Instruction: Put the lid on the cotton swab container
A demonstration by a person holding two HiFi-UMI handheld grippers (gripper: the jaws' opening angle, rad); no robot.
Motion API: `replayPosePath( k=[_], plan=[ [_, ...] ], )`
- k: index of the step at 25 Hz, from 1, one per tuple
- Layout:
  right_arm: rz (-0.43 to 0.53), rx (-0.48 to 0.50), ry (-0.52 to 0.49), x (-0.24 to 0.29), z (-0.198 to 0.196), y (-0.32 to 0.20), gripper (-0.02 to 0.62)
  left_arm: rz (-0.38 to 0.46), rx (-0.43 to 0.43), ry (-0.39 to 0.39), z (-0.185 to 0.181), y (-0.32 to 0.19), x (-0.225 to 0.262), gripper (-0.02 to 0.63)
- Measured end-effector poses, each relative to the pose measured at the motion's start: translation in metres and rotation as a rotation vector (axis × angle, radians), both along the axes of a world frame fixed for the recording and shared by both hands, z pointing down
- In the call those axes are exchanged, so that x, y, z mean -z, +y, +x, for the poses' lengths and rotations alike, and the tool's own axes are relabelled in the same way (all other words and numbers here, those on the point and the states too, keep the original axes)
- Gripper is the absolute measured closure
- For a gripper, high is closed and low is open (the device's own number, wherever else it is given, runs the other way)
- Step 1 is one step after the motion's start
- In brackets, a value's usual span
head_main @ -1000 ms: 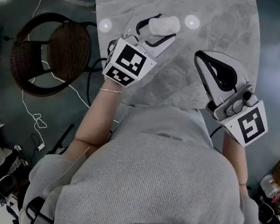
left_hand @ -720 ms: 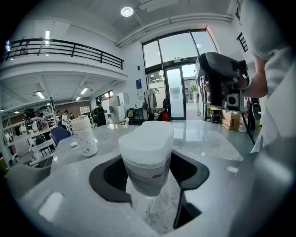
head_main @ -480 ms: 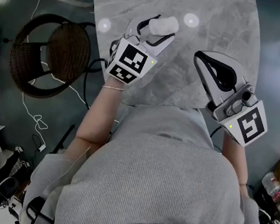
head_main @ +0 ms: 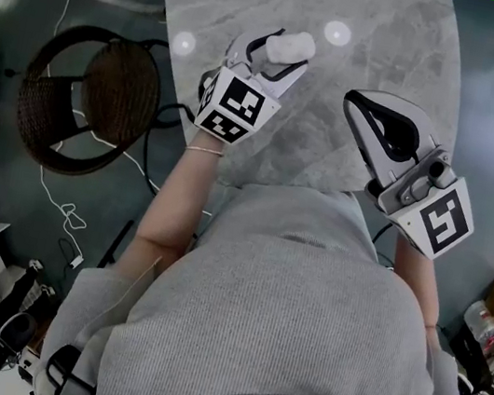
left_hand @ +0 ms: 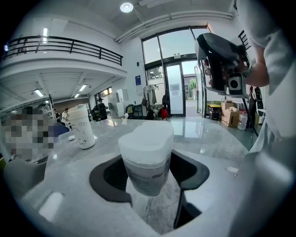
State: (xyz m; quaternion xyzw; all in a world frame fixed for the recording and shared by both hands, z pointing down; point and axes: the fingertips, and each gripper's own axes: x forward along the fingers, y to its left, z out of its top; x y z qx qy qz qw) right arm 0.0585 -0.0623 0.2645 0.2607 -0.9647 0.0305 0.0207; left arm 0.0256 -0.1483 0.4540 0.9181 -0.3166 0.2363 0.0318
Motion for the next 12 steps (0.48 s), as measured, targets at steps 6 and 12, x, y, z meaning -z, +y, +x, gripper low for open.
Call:
replayPosePath(
  k=[6, 12],
  plan=[
    [-0.008, -0.009, 0.003, -0.003, 0.002, 0.0, 0.592, -0.018, -0.004, -0.018, 0.001, -0.001, -0.014, 0.342],
    [-0.015, -0.016, 0.005, -0.004, 0.003, 0.0, 0.592, -0.044, -0.009, -0.033, 0.0, 0.002, -0.026, 0.342]
  ],
)
